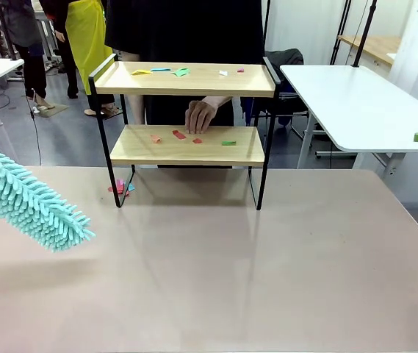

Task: Clean the shelf.
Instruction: Clean the specific section of the Shelf indicated by the human with the Duster.

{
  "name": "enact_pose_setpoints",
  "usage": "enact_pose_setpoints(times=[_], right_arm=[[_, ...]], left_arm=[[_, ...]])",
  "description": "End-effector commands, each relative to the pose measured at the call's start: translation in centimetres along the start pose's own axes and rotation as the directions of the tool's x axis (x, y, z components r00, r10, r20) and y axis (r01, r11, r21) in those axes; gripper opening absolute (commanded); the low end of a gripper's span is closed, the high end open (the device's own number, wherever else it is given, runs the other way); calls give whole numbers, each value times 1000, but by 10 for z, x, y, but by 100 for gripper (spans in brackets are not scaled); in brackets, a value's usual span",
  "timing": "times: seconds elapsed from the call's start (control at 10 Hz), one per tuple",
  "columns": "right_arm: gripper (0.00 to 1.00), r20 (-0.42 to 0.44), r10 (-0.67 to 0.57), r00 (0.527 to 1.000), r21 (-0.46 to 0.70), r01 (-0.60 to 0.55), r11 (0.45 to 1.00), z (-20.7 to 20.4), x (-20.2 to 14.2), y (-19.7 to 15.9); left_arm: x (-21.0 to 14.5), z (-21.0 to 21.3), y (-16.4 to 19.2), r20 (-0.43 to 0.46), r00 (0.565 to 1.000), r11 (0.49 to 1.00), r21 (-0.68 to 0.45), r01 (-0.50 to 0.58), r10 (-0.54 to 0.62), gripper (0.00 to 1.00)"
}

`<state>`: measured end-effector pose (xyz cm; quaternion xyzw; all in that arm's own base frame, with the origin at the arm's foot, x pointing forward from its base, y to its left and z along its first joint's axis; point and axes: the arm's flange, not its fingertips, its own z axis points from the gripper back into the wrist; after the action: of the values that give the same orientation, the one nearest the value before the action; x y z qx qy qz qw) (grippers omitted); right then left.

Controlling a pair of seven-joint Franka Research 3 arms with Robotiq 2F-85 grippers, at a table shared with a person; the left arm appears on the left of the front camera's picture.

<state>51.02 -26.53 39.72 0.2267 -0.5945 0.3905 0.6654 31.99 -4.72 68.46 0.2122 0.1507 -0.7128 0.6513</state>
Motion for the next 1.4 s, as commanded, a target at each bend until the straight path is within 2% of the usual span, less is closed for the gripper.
enact_pose_setpoints(times=[0.0,0.2,0.3,0.4,0.5,0.6,0.7,0.8,1.0,1.3], right_arm=[[100,-21,-5,1000,-8,5,1000,-2,8,2],[100,-21,-5,1000,-8,5,1000,-2,8,2],[100,-21,-5,1000,-8,5,1000,-2,8,2],[100,-21,-5,1000,-8,5,1000,-2,8,2],[100,-21,-5,1000,-8,5,1000,-2,8,2],[100,-21,-5,1000,-8,5,1000,-2,8,2],[100,-21,-5,1000,-8,5,1000,-2,8,2],[100,-21,-5,1000,-8,5,1000,-2,8,2],[100,-21,-5,1000,-8,5,1000,-2,8,2],[100,-21,-5,1000,-8,5,1000,-2,8,2]], left_arm=[[5,5,1,194,980,997,55,-50,38,13],[12,-4,-5,331,942,991,132,12,-56,13],[19,-9,-5,399,914,987,161,5,-69,13],[31,-13,-4,488,869,981,192,-13,-84,13],[44,-17,-1,539,839,976,212,-49,-75,13],[59,-19,3,626,778,969,220,-115,-50,13],[73,-20,7,638,770,967,188,-173,14,13],[91,-20,8,679,731,967,136,-216,68,13],[116,-31,4,699,683,955,3,-297,210,13],[142,-19,5,670,662,918,-75,-389,335,13]])
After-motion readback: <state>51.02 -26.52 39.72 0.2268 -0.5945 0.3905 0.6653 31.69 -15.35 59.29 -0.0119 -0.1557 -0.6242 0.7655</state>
